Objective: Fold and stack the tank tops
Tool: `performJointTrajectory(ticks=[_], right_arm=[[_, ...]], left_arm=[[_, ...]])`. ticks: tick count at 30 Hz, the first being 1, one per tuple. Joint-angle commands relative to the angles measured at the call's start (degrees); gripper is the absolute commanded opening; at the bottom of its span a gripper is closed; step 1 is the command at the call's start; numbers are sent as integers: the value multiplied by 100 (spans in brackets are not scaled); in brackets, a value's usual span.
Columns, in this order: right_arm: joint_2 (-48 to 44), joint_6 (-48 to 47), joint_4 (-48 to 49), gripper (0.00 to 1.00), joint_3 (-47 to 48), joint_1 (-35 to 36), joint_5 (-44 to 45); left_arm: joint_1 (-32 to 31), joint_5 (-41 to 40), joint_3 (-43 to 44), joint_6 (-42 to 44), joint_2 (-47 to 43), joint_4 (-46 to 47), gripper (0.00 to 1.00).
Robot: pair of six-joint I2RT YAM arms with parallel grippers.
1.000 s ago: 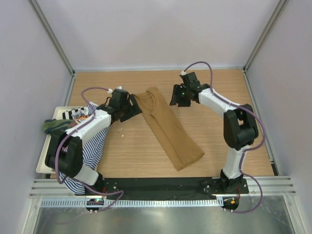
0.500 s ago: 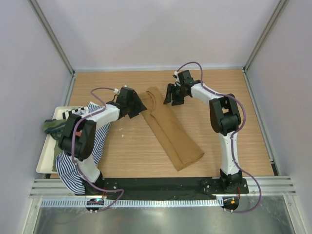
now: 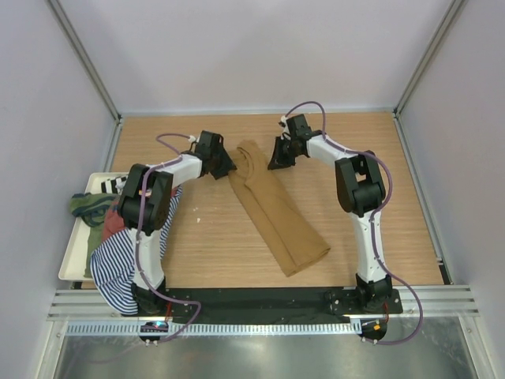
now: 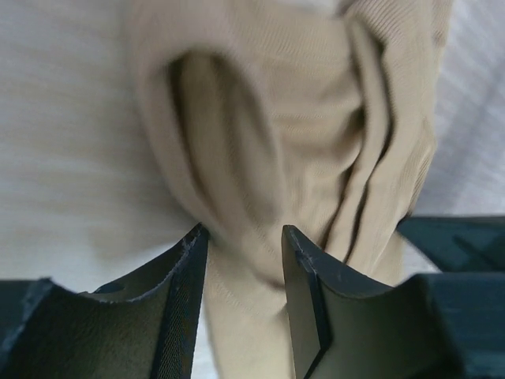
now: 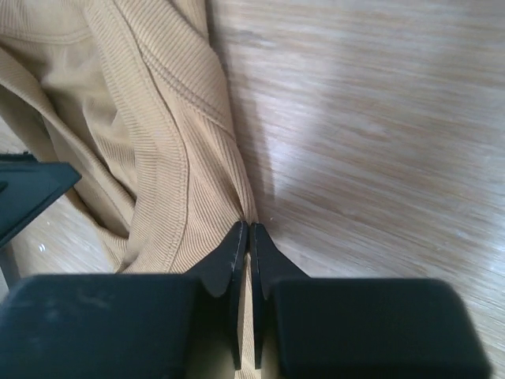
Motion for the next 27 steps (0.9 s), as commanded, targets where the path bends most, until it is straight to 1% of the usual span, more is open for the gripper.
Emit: performJointTrajectory(ticks=[1, 2, 4, 5, 6, 7, 8, 9, 10, 11, 13, 14, 15, 16, 17, 19, 20, 21, 22, 23, 24, 25, 26, 27], right_arm=[[-138, 186, 315, 8, 114, 1, 254], [-181, 230, 368, 4, 1, -8, 394], [-375, 511, 745, 1, -245, -131, 518], [-454, 634, 955, 1, -568, -183, 545], [-594, 870, 1305, 1, -720, -332, 554], [-630, 977, 1439, 1, -843, -403, 571], [-665, 1082, 1562, 1, -1018, -482, 580], [-691, 1249, 1720, 1, -1089, -613, 624], [-692, 1346, 1800, 1, -1151, -684, 668], [-700, 1408, 1879, 1, -1274, -737, 694], [-709, 1557, 2012, 1, -1371, -860, 817], [-709, 1567, 2055, 3, -1424, -887, 818], [-692, 1584, 2099, 4, -1424, -957, 783], [-692, 1584, 2074, 5, -1415, -983, 791], [-674, 1584, 2047, 10, -1363, -1010, 774], [-692, 1584, 2030, 17, -1336, -1054, 747], [-744, 1549, 2003, 29, -1275, -1071, 712], [-770, 1506, 1890, 33, -1249, -1072, 703], [-832, 1462, 1802, 41, -1214, -1063, 773], [-998, 1409, 1731, 45, -1248, -1071, 826], [-1112, 1382, 1644, 48, -1301, -1063, 887], [-1235, 1365, 1573, 51, -1371, -1063, 949], [-1358, 1338, 1459, 56, -1511, -1071, 1106], [-1673, 1269, 1267, 57, -1616, -1072, 1160]], left_arm=[[13, 105, 595, 178, 476, -76, 44], [21, 192, 901, 195, 608, -85, 43], [21, 403, 1254, 204, 995, -94, 43], [21, 448, 1613, 204, 1109, -120, 42], [4, 518, 1799, 248, 1345, -120, 43], [4, 553, 2001, 274, 1469, -137, 43], [4, 615, 2447, 301, 1601, -155, 45], [12, 885, 2712, 318, 1951, -181, 46], [4, 1009, 3002, 327, 2119, -295, 47], [-31, 1124, 3570, 327, 2313, -374, 51], [-93, 1212, 4075, 415, 2716, -637, 56], [-137, 1213, 4451, 467, 2788, -725, 61], [-163, 1100, 4559, 520, 2798, -848, 63], [-163, 1099, 4587, 529, 2737, -841, 66], [-163, 1003, 4465, 556, 2649, -832, 70], [-155, 871, 4271, 635, 2430, -797, 72], [-155, 792, 4079, 748, 2185, -814, 74], [-155, 765, 3964, 801, 2043, -832, 75], [-163, 738, 3658, 846, 1894, -875, 75], [-155, 686, 3464, 924, 1492, -876, 75], [-163, 685, 3236, 942, 1288, -850, 75], [-181, 651, 2729, 960, 1016, -771, 75], [-224, 598, 2471, 1021, 570, -744, 75], [-268, 493, 2216, 1057, 296, -735, 75]])
